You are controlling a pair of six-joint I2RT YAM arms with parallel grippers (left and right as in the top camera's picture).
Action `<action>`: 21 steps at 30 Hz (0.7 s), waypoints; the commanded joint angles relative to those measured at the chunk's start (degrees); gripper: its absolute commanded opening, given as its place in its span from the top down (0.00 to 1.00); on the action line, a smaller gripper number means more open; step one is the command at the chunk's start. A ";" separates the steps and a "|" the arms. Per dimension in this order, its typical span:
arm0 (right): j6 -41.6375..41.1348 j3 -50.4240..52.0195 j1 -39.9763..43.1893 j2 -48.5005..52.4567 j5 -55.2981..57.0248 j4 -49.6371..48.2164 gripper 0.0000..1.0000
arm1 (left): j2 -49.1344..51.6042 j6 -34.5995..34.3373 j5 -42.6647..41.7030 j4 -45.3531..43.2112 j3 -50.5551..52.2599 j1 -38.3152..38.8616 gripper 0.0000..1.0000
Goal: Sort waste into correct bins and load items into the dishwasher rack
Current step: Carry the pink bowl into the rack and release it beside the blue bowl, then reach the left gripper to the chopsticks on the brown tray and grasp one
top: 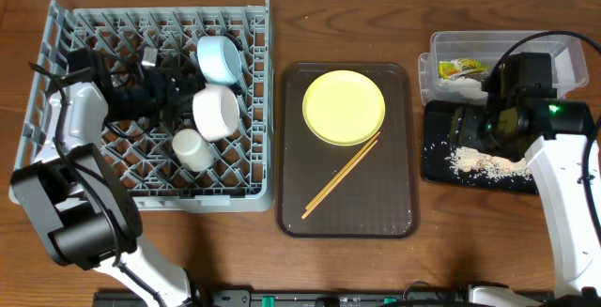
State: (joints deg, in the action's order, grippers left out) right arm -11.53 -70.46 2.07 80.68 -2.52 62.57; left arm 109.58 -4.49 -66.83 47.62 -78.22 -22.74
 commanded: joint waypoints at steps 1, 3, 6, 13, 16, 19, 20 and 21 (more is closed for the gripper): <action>-0.63 -0.76 0.76 -0.48 0.79 0.02 0.26 | 0.57 -0.17 6.19 0.09 0.37 -1.49 0.33; -0.63 -0.76 0.76 -0.48 0.79 0.02 0.26 | 0.31 -0.20 7.28 0.11 0.31 -2.25 0.24; -0.63 -0.79 0.76 -0.48 0.79 -0.02 0.26 | -0.96 -0.37 10.34 0.11 0.24 -3.28 0.21; -0.63 -0.76 0.76 -0.48 0.79 -0.26 0.25 | -9.53 -0.33 19.93 -1.01 -1.05 -3.41 0.20; -0.63 -0.76 0.74 -0.48 0.79 -0.37 0.25 | -15.06 -0.33 24.37 -2.12 -1.05 -2.49 0.16; -0.66 -0.76 0.74 -0.48 0.79 -0.39 0.25 | -19.91 -0.31 29.07 -2.54 -1.05 0.00 0.13; -0.68 -0.76 0.74 -0.48 0.76 -0.39 0.25 | -21.42 -0.31 30.91 -2.58 -1.05 1.44 0.12; -0.68 -0.76 0.74 -0.48 0.76 -0.42 0.25 | -22.49 -0.31 32.46 -2.69 -1.05 2.89 0.11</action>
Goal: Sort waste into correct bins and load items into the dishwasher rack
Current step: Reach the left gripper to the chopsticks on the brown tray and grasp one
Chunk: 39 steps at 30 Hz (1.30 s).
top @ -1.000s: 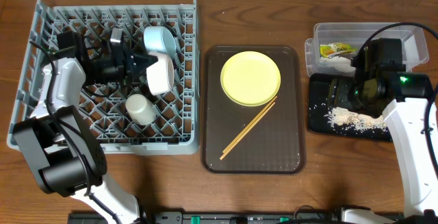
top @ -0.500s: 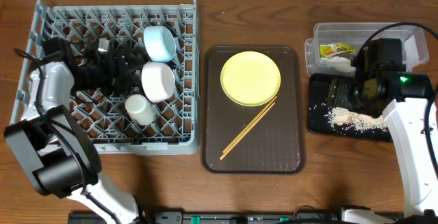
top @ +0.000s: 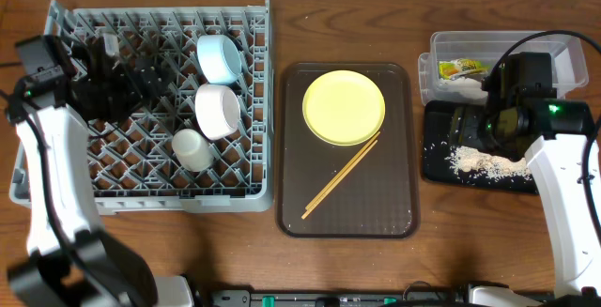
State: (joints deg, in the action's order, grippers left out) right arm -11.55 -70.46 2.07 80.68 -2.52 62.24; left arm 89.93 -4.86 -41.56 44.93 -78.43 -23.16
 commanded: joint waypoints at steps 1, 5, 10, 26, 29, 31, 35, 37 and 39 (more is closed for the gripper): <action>-0.70 -0.76 0.76 -0.48 0.79 -0.09 0.25 | -3.82 0.07 8.96 -0.04 -0.83 5.22 0.10; -1.29 -0.76 0.76 -0.48 0.81 -0.11 0.25 | -5.01 0.07 13.84 -0.42 -0.83 13.92 0.09; -1.27 -0.76 0.76 -0.48 0.79 -0.04 0.25 | -3.67 0.09 23.04 -2.25 -0.79 27.74 0.08; -1.25 -0.76 0.76 -0.48 1.27 0.63 0.23 | 11.23 6.54 34.97 -10.05 -0.76 58.12 0.09; -1.25 -0.76 0.76 -0.48 1.27 0.76 0.23 | 13.79 6.51 34.99 -4.70 -0.74 61.09 0.09; -1.25 -0.76 0.76 -0.48 1.49 0.74 0.22 | 14.97 6.51 34.99 -1.25 -0.66 62.49 0.09; -1.25 -0.76 0.76 -0.48 1.86 0.79 0.22 | 17.29 3.02 34.99 2.14 0.28 63.65 0.09; -1.25 -0.79 0.76 -0.48 1.86 0.81 0.22 | 18.16 2.19 35.01 1.92 1.33 63.71 0.09; -1.25 -0.76 0.76 -0.48 1.86 0.83 0.22 | 19.21 2.16 35.01 1.90 1.97 63.69 0.09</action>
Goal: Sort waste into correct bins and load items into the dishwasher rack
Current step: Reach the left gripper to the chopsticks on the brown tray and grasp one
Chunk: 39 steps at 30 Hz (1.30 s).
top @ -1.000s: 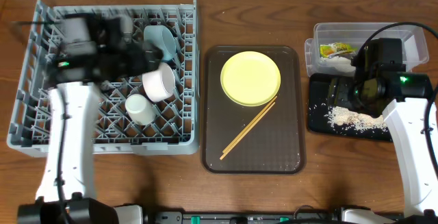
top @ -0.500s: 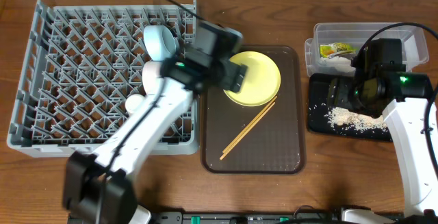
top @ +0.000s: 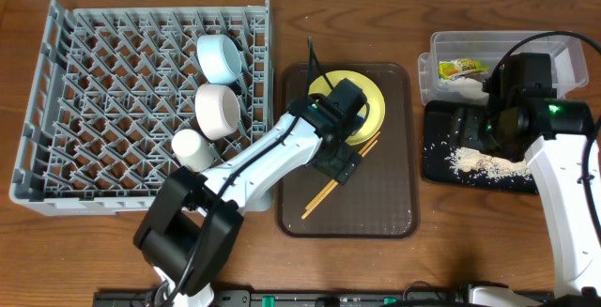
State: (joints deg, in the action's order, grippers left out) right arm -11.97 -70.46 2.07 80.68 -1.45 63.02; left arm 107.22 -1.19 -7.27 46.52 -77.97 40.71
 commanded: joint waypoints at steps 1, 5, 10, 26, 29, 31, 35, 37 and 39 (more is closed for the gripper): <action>-0.83 -0.76 0.76 -0.48 0.79 0.04 0.22 | 2.62 -1.51 0.72 0.31 1.70 -0.17 0.09; -0.83 -0.76 0.76 -0.48 0.79 0.04 0.22 | 5.66 -1.99 0.72 0.20 1.75 -0.13 0.10; -0.83 -0.76 0.76 -0.48 0.79 0.15 0.22 | 9.31 -1.99 1.01 -0.17 1.75 -0.13 0.10; -0.83 -0.76 0.76 -0.48 0.81 0.20 0.22 | 10.23 -2.12 3.19 1.49 1.75 1.55 0.43; -0.83 -0.76 0.76 -0.48 0.81 0.22 0.22 | 10.23 -2.12 -2.60 2.29 1.73 2.54 0.47; -0.83 -0.76 0.76 -0.48 0.81 0.24 0.22 | 10.23 -2.12 -5.35 2.73 1.75 3.21 0.47; -0.85 -0.76 0.76 -0.48 0.81 0.24 0.22 | 10.21 -2.12 -8.04 3.45 1.73 4.31 0.68; -0.85 -0.76 0.76 -0.48 0.81 0.26 0.22 | 10.21 -2.12 -8.85 4.04 1.73 4.37 0.80; -0.83 -0.76 0.76 -0.48 0.81 0.26 0.22 | 10.21 -2.10 -8.79 4.52 1.73 4.37 0.81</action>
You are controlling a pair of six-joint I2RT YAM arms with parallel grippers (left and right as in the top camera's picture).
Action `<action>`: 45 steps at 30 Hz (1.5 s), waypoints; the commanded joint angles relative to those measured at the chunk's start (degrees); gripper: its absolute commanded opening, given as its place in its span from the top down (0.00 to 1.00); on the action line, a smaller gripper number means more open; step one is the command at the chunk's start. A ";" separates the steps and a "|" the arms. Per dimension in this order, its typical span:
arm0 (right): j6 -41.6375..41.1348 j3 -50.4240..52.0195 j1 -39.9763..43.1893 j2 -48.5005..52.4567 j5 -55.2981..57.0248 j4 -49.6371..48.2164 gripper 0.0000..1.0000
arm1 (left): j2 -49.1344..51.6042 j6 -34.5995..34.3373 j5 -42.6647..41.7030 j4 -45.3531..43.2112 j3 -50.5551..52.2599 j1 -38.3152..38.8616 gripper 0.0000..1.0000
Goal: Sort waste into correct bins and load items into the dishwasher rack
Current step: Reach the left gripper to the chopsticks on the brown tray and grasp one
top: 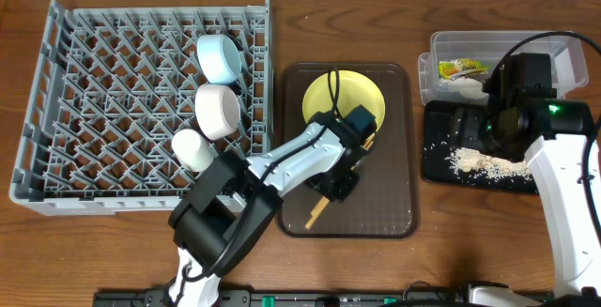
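Note:
A yellow plate lies at the far end of the brown tray. A pair of wooden chopsticks lies slantwise in front of the plate. My left gripper is down over the middle of the chopsticks and hides them there; its jaws do not show clearly. The grey dishwasher rack holds a blue bowl, a white bowl and a white cup. My right gripper hangs over the black bin; its dark fingers blend into it.
A clear bin at the back right holds a yellow wrapper. Pale crumbs lie in the black bin. The left arm stretches from the table's front edge across the rack's near right corner to the tray.
My left gripper has moved from the near edge of the yellow plate down towards me along the chopsticks, to their middle. The right arm has not moved.
My left gripper was in the far left part of the rack, beside the bowls, and then nearer the rack's left edge. Later it was over the tray at the plate's near edge, and now it sits on the chopsticks. The right arm stayed over the black bin throughout.

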State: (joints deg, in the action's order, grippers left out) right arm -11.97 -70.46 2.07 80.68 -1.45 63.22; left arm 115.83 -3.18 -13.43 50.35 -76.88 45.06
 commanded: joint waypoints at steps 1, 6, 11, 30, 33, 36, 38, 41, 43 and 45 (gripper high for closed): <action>-0.83 -0.76 0.76 -0.48 0.81 0.07 0.22 | 1.60 -0.11 -2.62 0.81 0.63 0.02 0.85; -0.83 -0.76 0.76 -0.48 0.79 0.24 0.22 | 1.60 -0.11 -2.60 0.76 0.63 0.02 0.94; -0.83 -0.76 0.76 -0.48 0.81 0.50 0.22 | 1.42 -0.11 -2.60 0.83 0.42 0.02 0.94; -0.83 -0.76 0.76 -0.48 0.81 0.96 0.22 | 1.22 -0.13 -2.40 -3.10 0.17 0.02 0.73; -0.83 -0.76 0.76 -0.48 0.81 1.05 0.22 | 1.22 -0.13 -2.03 -3.26 0.17 0.02 0.74; -0.83 -0.76 0.76 -0.48 0.81 1.03 0.22 | 1.25 -0.13 -0.42 -3.23 0.17 0.02 0.73; -0.85 -0.76 0.76 -0.48 0.81 1.05 0.22 | 1.42 -0.13 0.00 -3.28 0.17 0.02 0.73; -0.83 -0.76 0.76 -0.48 0.79 1.20 0.22 | 1.90 -0.13 0.90 -3.34 0.22 0.04 0.73; -0.83 -0.76 0.76 -0.48 0.81 1.29 0.22 | 2.45 -0.15 1.01 -3.34 0.24 0.04 0.72; -0.83 -0.76 0.76 -0.48 0.81 1.29 0.21 | 2.86 -0.15 0.98 -3.28 0.28 0.04 0.73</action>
State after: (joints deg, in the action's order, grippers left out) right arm -11.97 -70.46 2.07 80.68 -1.45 64.45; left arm 115.92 -3.20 -14.66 47.07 -76.95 45.10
